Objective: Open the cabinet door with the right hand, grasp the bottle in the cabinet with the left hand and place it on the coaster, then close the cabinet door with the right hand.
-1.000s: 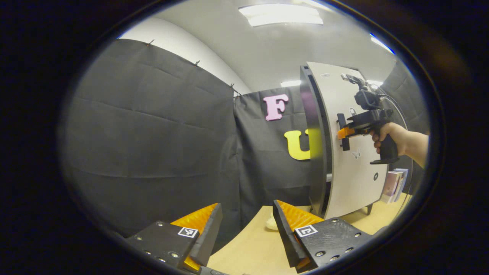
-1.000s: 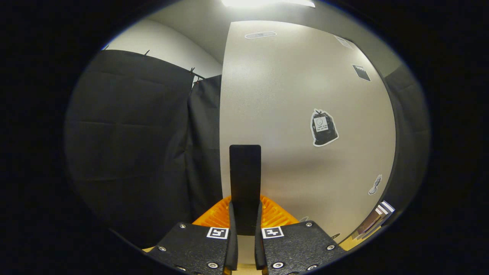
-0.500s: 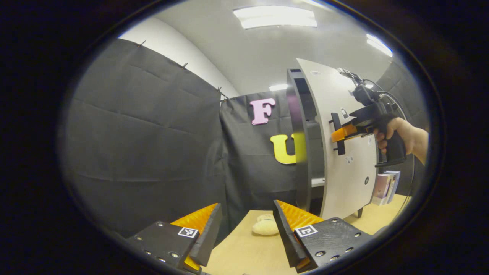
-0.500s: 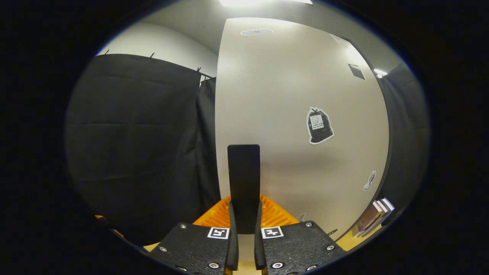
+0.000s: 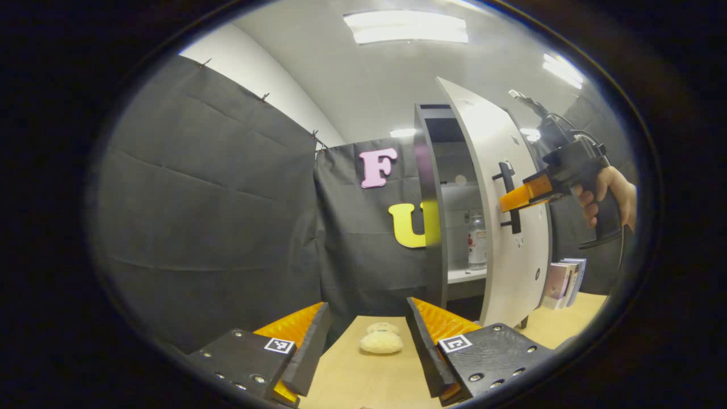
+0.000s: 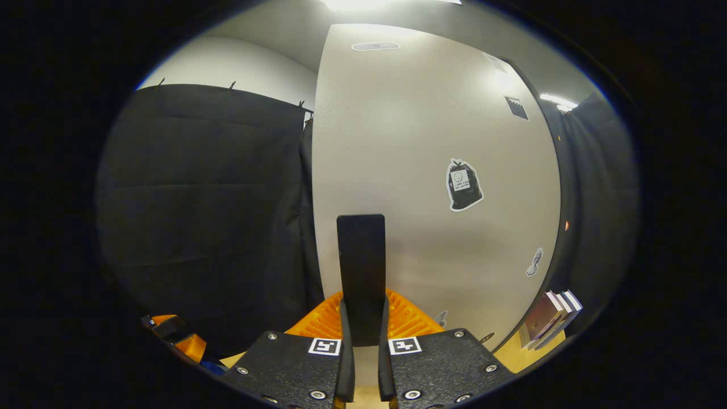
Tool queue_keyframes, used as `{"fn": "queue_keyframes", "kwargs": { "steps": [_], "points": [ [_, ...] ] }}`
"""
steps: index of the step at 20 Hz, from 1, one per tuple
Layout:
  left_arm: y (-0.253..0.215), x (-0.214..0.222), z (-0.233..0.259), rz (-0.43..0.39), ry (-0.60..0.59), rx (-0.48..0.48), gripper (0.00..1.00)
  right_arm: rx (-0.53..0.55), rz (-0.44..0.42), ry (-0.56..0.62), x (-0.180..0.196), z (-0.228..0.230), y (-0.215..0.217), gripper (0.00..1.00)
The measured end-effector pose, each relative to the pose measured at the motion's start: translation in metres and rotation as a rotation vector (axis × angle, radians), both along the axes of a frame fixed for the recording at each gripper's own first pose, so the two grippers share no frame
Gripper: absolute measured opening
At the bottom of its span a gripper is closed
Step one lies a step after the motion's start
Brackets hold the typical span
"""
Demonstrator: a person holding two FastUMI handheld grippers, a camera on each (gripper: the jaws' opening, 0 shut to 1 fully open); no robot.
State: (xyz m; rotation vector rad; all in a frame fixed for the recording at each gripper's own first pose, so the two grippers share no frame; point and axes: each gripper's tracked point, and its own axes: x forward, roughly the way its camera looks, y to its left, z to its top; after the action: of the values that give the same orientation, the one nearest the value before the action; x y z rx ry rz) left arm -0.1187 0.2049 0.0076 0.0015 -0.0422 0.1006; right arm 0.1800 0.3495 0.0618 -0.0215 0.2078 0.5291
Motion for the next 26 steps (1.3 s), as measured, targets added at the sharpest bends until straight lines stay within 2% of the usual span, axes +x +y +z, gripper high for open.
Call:
{"fn": "queue_keyframes", "kwargs": {
  "steps": [2, 3, 5, 6, 8, 9, 10, 14, 19, 25, 26],
  "points": [
    [-0.009, 0.004, 0.003, -0.009, -0.003, 0.004, 0.8, 0.004, 0.012, 0.004, 0.0, 0.0, 0.001, 0.17],
    [-0.012, 0.004, 0.006, -0.01, -0.007, 0.007, 0.76, 0.006, 0.019, 0.005, -0.001, 0.0, 0.001, 0.17],
    [-0.022, 0.003, 0.01, -0.014, -0.016, -0.001, 0.76, 0.008, 0.037, 0.001, -0.001, 0.001, 0.001, 0.17],
    [-0.029, 0.002, 0.011, -0.015, -0.015, -0.008, 0.8, 0.01, 0.043, 0.002, -0.001, 0.001, 0.001, 0.17],
    [-0.045, 0.003, 0.01, -0.021, -0.001, -0.013, 0.8, 0.014, 0.061, 0.004, -0.001, 0.001, 0.002, 0.16],
    [-0.054, 0.003, 0.012, -0.032, -0.005, -0.011, 0.76, 0.019, 0.07, 0.005, -0.001, 0.002, 0.002, 0.17],
    [-0.063, 0.002, 0.015, -0.041, -0.006, -0.004, 0.8, 0.022, 0.076, 0.006, -0.002, 0.003, 0.002, 0.17],
    [-0.097, 0.004, 0.02, -0.071, -0.009, 0.006, 0.8, 0.024, 0.095, 0.007, -0.003, 0.006, 0.0, 0.16],
    [-0.131, 0.01, 0.022, -0.111, -0.007, 0.002, 0.8, 0.032, 0.095, 0.004, -0.002, 0.006, 0.0, 0.16],
    [-0.165, 0.016, 0.023, -0.156, -0.006, 0.006, 0.8, 0.035, 0.055, 0.004, 0.0, 0.008, -0.006, 0.16],
    [-0.171, 0.019, 0.023, -0.163, -0.006, 0.005, 0.76, 0.034, 0.049, 0.006, 0.001, 0.007, -0.006, 0.16]
  ]
}}
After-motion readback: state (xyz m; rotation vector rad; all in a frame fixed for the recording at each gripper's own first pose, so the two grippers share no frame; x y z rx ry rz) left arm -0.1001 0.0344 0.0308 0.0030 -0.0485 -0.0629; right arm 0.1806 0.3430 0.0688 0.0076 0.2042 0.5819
